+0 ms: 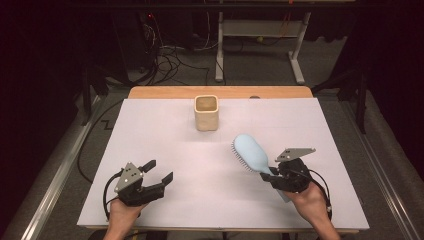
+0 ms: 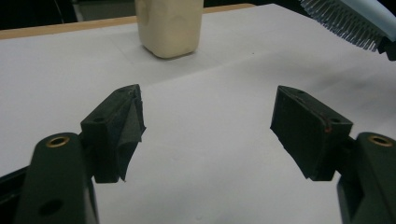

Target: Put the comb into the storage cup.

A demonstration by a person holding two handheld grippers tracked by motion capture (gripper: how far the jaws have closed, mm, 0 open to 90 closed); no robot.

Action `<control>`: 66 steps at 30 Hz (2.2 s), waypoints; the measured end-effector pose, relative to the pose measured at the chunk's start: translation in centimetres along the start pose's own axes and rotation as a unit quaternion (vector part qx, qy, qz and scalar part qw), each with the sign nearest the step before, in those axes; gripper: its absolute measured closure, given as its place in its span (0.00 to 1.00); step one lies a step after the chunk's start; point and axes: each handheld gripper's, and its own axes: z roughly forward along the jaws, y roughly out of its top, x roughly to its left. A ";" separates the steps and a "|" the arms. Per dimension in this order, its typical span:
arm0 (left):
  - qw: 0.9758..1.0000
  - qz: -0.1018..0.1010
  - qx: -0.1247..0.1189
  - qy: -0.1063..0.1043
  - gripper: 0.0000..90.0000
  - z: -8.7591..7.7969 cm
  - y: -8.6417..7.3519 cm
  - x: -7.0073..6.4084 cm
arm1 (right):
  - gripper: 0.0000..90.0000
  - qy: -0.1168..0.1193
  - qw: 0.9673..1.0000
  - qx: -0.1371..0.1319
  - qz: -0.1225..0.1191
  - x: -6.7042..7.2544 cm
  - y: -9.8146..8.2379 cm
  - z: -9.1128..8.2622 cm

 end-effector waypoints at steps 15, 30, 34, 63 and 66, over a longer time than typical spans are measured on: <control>0.998 0.016 0.030 -0.053 0.30 2.7 0.4 -2.2 | 0.79 0.015 1.000 -0.003 -0.001 0.4 0.2 0.7; 0.996 0.018 0.040 -0.079 0.29 5.1 1.4 -3.5 | 0.79 0.018 1.000 -0.005 -0.008 0.6 0.3 0.9; 0.995 0.019 0.042 -0.085 0.29 5.4 1.7 -3.7 | 0.79 0.018 1.000 -0.005 -0.010 0.9 0.5 0.8; 0.983 0.035 0.058 -0.169 0.24 9.9 4.8 -7.8 | 0.79 0.036 0.998 -0.029 -0.041 2.6 1.5 1.0; 0.982 0.032 0.063 -0.174 0.22 10.3 5.0 -8.1 | 0.79 0.036 0.998 -0.033 -0.045 2.7 1.5 1.0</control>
